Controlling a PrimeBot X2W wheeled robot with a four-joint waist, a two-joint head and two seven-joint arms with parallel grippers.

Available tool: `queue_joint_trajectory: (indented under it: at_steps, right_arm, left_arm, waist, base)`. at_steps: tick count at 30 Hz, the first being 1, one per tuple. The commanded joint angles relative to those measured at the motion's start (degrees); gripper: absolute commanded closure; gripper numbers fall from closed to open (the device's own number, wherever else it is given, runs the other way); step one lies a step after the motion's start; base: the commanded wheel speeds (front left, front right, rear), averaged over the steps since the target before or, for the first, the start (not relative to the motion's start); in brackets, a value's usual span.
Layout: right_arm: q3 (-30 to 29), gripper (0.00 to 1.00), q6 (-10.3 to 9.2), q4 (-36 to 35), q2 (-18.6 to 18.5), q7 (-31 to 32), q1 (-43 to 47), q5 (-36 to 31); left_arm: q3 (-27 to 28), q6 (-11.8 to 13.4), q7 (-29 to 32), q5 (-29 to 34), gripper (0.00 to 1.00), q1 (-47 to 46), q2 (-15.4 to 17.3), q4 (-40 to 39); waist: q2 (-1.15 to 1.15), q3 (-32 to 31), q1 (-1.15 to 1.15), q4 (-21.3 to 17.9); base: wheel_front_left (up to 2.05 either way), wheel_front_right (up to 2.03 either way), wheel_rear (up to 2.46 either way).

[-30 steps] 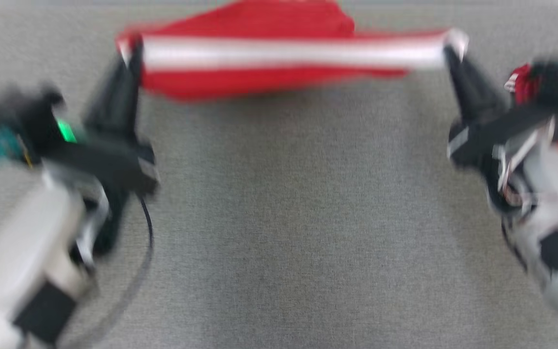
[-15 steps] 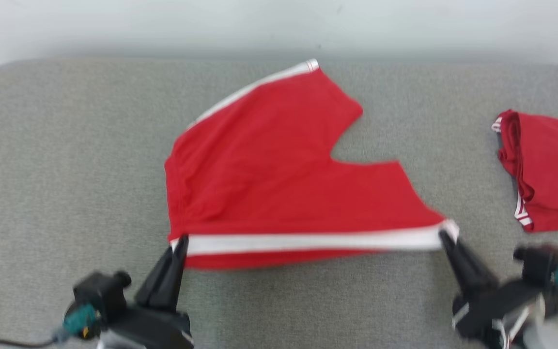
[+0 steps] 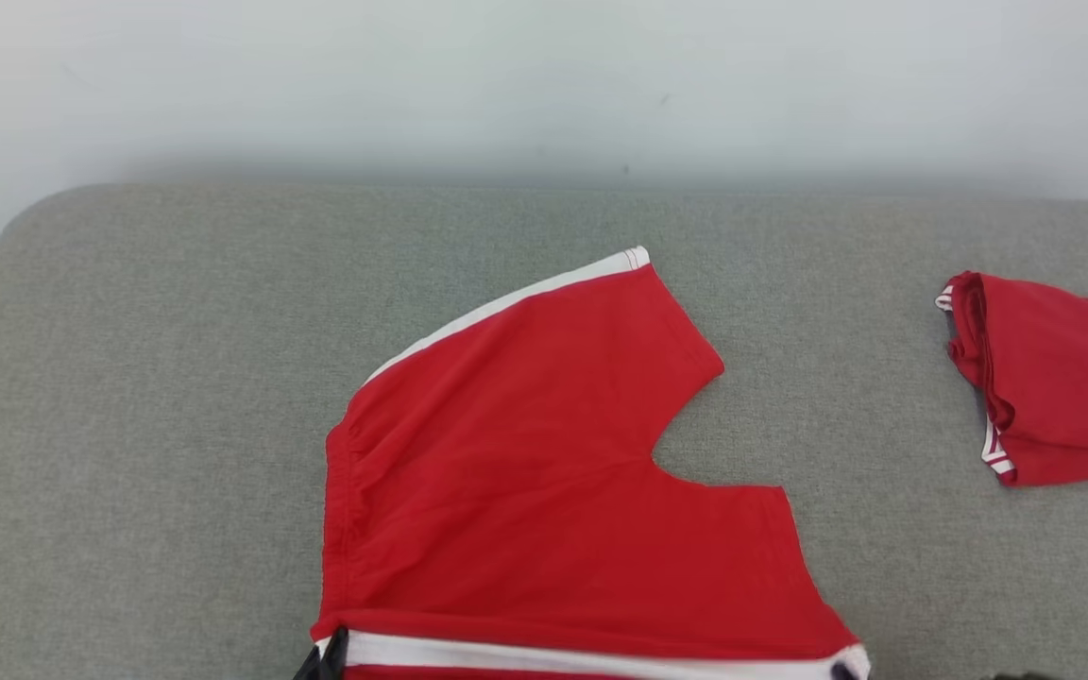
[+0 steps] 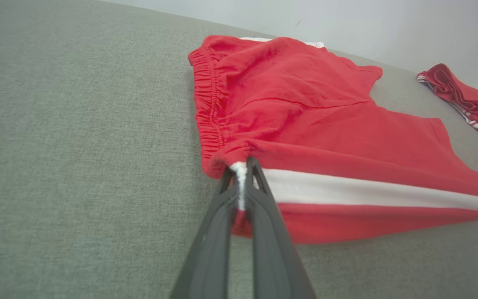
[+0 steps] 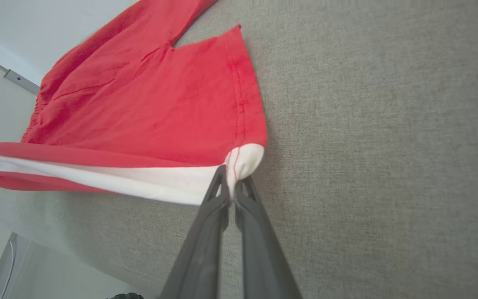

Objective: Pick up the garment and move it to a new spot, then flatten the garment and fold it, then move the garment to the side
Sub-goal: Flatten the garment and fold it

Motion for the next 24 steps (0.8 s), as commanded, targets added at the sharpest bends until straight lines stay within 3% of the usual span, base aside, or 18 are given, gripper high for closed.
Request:
queue_joint_trajectory:
  at_steps: [1,6,12,18,24]
  right_arm:
    - [-0.9,1.00,-0.18,-0.4,-0.1,0.0,0.0,-0.3]
    - [-4.5,1.00,-0.19,-4.2,0.3,1.8,-2.9,-2.1]
    - [-5.5,1.00,-0.19,-3.2,-1.7,3.7,-14.0,-3.8]
    - [-3.2,1.00,-0.20,3.3,-3.2,5.4,-28.2,-5.6]
    - [1.1,1.00,-0.19,15.1,-2.9,6.7,-43.0,-5.3]
  left_arm:
    - [0.7,0.2,-0.3,0.4,1.00,0.4,0.0,0.0]
    - [3.2,-1.2,-0.3,1.7,1.00,0.4,-1.7,-0.9]
    - [6.8,-3.0,-0.3,3.3,1.00,-4.6,-4.3,-1.4]
    - [9.3,-5.9,-0.3,3.5,1.00,-12.8,-6.5,2.3]
    - [9.8,-8.5,-0.3,2.8,1.00,-21.0,-7.7,8.7]
  waist:
    - [0.01,-0.2,0.02,0.2]
    - [0.01,-0.3,0.02,0.3]
    - [0.01,1.1,0.02,1.6]
    - [0.01,3.2,0.02,3.9]
    - [0.01,6.9,0.02,4.8]
  base:
    - [0.00,0.00,0.00]
    - [0.00,0.00,0.00]
    - [0.00,0.00,0.00]
    - [0.00,0.00,0.00]
    - [0.00,0.00,0.00]
